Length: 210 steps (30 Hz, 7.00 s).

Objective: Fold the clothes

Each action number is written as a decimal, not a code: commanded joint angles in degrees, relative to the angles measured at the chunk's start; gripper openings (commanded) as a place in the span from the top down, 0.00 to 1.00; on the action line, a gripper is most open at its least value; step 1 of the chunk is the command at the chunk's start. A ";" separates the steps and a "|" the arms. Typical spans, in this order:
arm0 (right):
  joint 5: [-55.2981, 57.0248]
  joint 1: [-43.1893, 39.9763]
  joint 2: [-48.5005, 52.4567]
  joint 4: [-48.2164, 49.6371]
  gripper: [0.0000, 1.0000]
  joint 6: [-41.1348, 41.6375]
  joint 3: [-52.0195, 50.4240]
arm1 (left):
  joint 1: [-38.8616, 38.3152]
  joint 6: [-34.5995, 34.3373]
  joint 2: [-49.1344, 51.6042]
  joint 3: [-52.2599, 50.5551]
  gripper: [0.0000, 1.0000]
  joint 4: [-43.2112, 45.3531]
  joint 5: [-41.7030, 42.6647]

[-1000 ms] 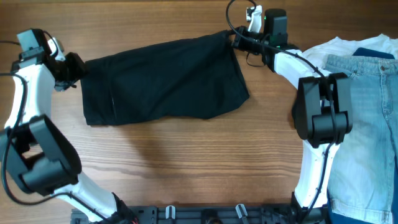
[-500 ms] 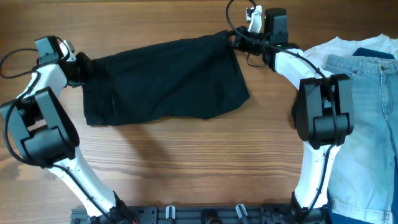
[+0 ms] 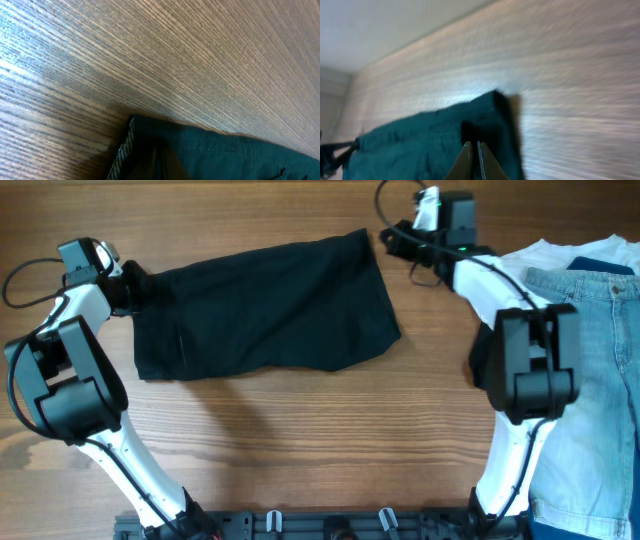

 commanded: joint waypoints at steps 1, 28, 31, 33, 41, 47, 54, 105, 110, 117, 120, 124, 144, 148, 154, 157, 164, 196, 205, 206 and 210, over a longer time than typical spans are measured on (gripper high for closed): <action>-1.16 -1.66 -2.14 -0.61 0.95 -3.19 0.50 | -0.17 -0.94 3.34 0.24 0.94 0.24 -0.61; -11.54 6.95 8.61 10.05 0.96 -4.11 0.50 | -0.20 -1.36 3.34 0.24 0.91 -0.24 0.72; -11.65 4.37 8.50 12.44 0.96 1.16 0.50 | -0.20 -1.36 3.34 0.24 0.91 -0.24 0.72; -12.15 3.08 8.11 12.94 0.96 2.29 0.50 | -0.20 -1.36 3.34 0.24 0.91 -0.24 0.72; -12.00 -1.01 4.66 12.70 0.96 2.03 0.50 | -0.20 -1.36 3.34 0.24 0.91 0.44 0.70; -12.76 0.79 4.66 6.51 0.53 -5.35 0.50 | -0.20 -1.36 3.34 0.24 0.89 0.42 0.70; -7.06 5.73 7.85 7.58 0.39 -8.48 0.50 | -0.20 -1.36 3.34 0.24 0.88 0.35 1.16; -2.29 2.97 3.69 6.27 0.89 -0.96 0.61 | -0.22 -1.31 3.28 0.26 0.38 -0.61 1.53; -6.71 2.40 3.56 -6.45 0.41 -10.29 0.61 | 2.80 -0.61 -0.94 0.26 0.38 -4.20 5.86; -6.97 -2.08 2.27 -22.95 0.20 -12.20 0.61 | 8.04 2.34 -8.31 0.26 0.29 -22.82 6.62; -8.74 -3.23 1.18 -28.13 0.21 -19.12 0.61 | 7.80 7.37 -8.24 0.24 0.22 -29.86 6.95; -8.85 -4.20 -6.21 -31.95 0.20 -22.95 0.61 | 7.34 9.94 -8.22 0.24 0.14 -32.81 4.70; 6.36 8.94 -1.84 -43.21 0.85 -10.32 -3.82 | -1.99 18.05 -1.01 -2.25 0.23 -32.26 3.78; 6.08 9.03 0.59 -43.74 0.85 -10.43 -3.82 | -3.63 18.08 0.37 -2.29 0.48 -32.24 5.01; 6.08 8.90 0.26 -44.74 0.94 -10.71 -3.65 | -2.99 18.10 -0.48 -1.55 0.96 -35.17 4.94; 6.12 8.13 -2.34 -47.15 0.96 -12.63 -2.64 | 0.48 17.86 -3.26 2.73 0.96 -41.55 4.94; 15.41 3.28 -15.45 -51.71 0.93 -14.95 -2.38 | 6.14 17.38 -14.71 16.81 0.96 -55.84 1.77; 1.79 2.25 -17.66 -47.82 0.81 -24.92 -2.40 | -37.31 -10.60 -9.66 17.97 0.34 -41.44 -10.43; -0.04 16.52 -14.34 -33.55 0.82 -16.04 -2.67 | -22.36 0.31 -11.58 12.76 0.25 -48.92 -9.90; 1.27 17.75 -13.09 -33.68 0.82 -15.13 -2.67 | -21.57 1.38 -11.58 11.30 0.22 -48.13 -8.79; 2.73 22.23 -5.42 -34.45 0.82 -7.32 -2.67 | -18.60 5.22 -11.56 5.40 0.11 -42.58 -8.09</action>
